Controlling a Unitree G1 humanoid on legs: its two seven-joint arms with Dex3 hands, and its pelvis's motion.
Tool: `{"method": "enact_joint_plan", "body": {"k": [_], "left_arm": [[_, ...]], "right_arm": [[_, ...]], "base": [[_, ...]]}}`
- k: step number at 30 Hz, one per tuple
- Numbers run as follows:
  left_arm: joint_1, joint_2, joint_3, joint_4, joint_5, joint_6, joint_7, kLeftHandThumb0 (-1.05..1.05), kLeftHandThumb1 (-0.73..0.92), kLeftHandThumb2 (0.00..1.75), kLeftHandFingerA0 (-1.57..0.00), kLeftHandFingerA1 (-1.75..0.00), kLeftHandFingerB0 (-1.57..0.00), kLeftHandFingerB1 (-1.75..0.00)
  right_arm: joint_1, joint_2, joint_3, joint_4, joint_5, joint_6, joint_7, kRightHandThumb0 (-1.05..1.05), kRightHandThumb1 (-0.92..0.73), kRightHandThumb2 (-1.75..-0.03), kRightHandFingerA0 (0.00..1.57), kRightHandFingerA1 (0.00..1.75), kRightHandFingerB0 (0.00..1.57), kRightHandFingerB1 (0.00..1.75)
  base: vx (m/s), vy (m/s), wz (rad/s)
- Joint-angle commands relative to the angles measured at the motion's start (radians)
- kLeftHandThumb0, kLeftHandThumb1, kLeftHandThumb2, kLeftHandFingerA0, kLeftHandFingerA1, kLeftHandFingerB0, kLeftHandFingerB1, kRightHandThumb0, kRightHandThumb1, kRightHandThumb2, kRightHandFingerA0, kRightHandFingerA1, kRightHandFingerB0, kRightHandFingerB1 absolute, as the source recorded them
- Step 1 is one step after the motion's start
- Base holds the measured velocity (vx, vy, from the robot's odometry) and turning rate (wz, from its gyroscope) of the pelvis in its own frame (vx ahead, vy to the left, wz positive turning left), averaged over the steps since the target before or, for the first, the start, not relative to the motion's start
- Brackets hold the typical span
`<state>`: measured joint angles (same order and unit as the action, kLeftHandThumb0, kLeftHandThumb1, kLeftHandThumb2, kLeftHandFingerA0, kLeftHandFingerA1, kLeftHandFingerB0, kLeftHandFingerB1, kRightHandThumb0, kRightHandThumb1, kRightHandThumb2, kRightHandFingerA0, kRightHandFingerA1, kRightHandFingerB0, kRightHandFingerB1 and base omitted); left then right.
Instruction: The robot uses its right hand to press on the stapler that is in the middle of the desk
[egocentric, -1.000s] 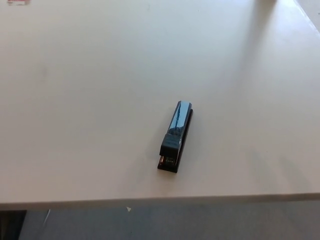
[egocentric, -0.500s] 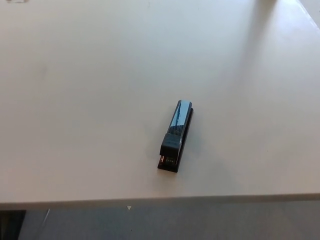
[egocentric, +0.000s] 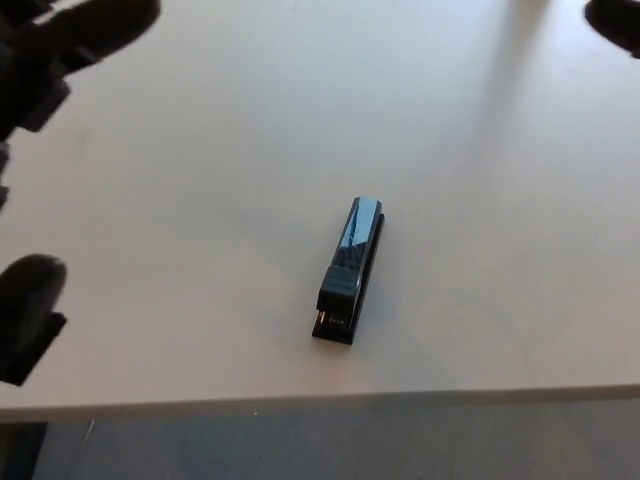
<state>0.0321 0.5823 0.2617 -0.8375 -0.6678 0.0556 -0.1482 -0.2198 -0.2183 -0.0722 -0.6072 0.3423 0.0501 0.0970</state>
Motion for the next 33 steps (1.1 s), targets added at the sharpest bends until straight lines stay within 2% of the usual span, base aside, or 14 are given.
{"method": "enact_joint_plan", "body": {"k": [1, 5, 6, 7, 9, 11, 12, 20, 23, 28, 29, 30, 31, 33], "left_arm": [[0.094, -0.068, -0.075, 0.006, 0.142, 0.057, 0.043, -1.02, 0.92, 0.72, -0.04, -0.55, -0.03, -0.39], [0.192, -0.112, -0.078, -0.008, 0.162, 0.011, 0.006, -1.04, 0.92, 0.76, -0.03, -0.58, -0.06, -0.43], [0.214, -0.122, -0.072, -0.014, 0.161, 0.002, -0.004, -0.99, 0.73, 1.17, -0.04, -0.57, -0.06, -0.41], [0.242, -0.129, -0.066, -0.023, 0.169, -0.010, -0.015, -1.04, 0.92, 0.78, -0.04, -0.58, -0.05, -0.43], [0.305, -0.151, -0.050, -0.058, 0.174, -0.011, -0.013, -1.02, 0.74, 1.20, -0.04, -0.57, -0.07, -0.39], [0.358, -0.160, -0.022, -0.072, 0.185, -0.028, -0.032, -1.01, 0.75, 1.19, -0.06, -0.58, -0.05, -0.33], [0.397, -0.170, 0.000, -0.071, 0.187, -0.050, -0.053, -1.00, 0.76, 1.21, -0.05, -0.56, -0.06, -0.32], [0.550, -0.295, 0.059, -0.011, 0.220, -0.248, -0.151, -0.93, 0.75, 1.24, -0.04, -0.59, -0.03, -0.54], [0.673, -0.297, 0.136, -0.015, 0.139, -0.282, -0.242, -1.05, 0.92, 0.75, -0.03, -0.53, -0.02, -0.41], [0.737, -0.318, 0.167, 0.017, 0.112, -0.364, -0.321, -1.02, 0.92, 0.75, -0.02, -0.52, -0.02, -0.39], [0.769, -0.324, 0.170, 0.023, 0.102, -0.373, -0.343, -0.94, 0.72, 1.21, 0.00, -0.51, -0.05, -0.35], [0.794, -0.329, 0.173, 0.024, 0.096, -0.371, -0.352, -1.04, 0.92, 0.77, -0.01, -0.52, -0.04, -0.41], [0.807, -0.337, 0.174, 0.033, 0.095, -0.382, -0.363, -0.98, 0.74, 1.15, -0.08, -0.53, -0.05, -0.33], [0.820, -0.349, 0.176, 0.050, 0.101, -0.411, -0.381, -1.02, 0.92, 0.77, -0.03, -0.50, -0.02, -0.38]], "right_arm": [[-0.151, 0.153, 0.070, 0.181, -0.053, 0.065, -0.113, -1.01, -0.85, -0.68, 0.80, 1.18, 0.63, 1.02], [-0.192, 0.201, 0.079, 0.249, -0.041, 0.110, -0.105, -0.92, -0.82, -0.67, 0.74, 1.30, 0.71, 1.02], [-0.204, 0.215, 0.082, 0.283, -0.038, 0.087, -0.087, -0.88, -0.82, -0.67, 0.73, 1.38, 0.72, 1.07], [-0.214, 0.221, 0.088, 0.315, -0.052, 0.063, -0.072, -0.83, -0.84, -0.65, 0.75, 1.51, 0.73, 1.17], [-0.241, 0.237, 0.103, 0.377, -0.066, 0.065, -0.067, -0.79, -0.80, -0.71, 0.80, 1.73, 0.73, 1.51], [-0.264, 0.259, 0.111, 0.419, -0.062, 0.080, -0.069, -0.93, -0.68, -0.97, 1.11, 1.56, 0.87, 1.40], [-0.281, 0.275, 0.118, 0.459, -0.067, 0.066, -0.065, -0.55, -0.62, -1.13, 1.35, 1.42, 1.28, 1.39], [-0.400, 0.318, 0.153, 0.745, -0.111, 0.006, -0.015, -0.53, -0.69, -1.17, 1.30, 1.40, 1.22, 1.36], [-0.488, 0.348, 0.137, 0.914, -0.111, 0.012, -0.029, -0.57, -0.72, -1.18, 1.31, 1.42, 1.16, 1.35], [-0.568, 0.360, 0.107, 1.076, -0.114, -0.019, -0.041, -0.62, -0.71, -1.18, 1.31, 1.45, 1.15, 1.37], [-0.602, 0.363, 0.094, 1.149, -0.110, -0.027, -0.039, -0.61, -0.71, -1.18, 1.30, 1.43, 1.16, 1.36], [-0.624, 0.369, 0.087, 1.201, -0.107, -0.037, -0.032, -0.60, -0.69, -1.17, 1.30, 1.43, 1.16, 1.36], [-0.643, 0.374, 0.083, 1.248, -0.105, -0.048, -0.024, -0.61, -0.71, -1.18, 1.31, 1.44, 1.17, 1.37], [-0.667, 0.377, 0.094, 1.324, -0.135, -0.082, -0.035, -0.62, -0.67, -1.17, 1.33, 1.45, 1.18, 1.38]], "base": [[0.00, 0.000, 0.00], [0.00, 0.000, 0.00], [0.00, 0.000, 0.00], [0.00, 0.000, 0.00], [0.00, 0.000, 0.00], [0.00, 0.000, 0.00], [0.00, 0.000, 0.00], [0.00, 0.000, 0.00], [0.00, 0.000, 0.00], [0.00, 0.000, 0.00], [0.00, 0.000, 0.00], [0.00, 0.000, 0.00], [0.00, 0.000, 0.00], [0.00, 0.000, 0.00]]}}
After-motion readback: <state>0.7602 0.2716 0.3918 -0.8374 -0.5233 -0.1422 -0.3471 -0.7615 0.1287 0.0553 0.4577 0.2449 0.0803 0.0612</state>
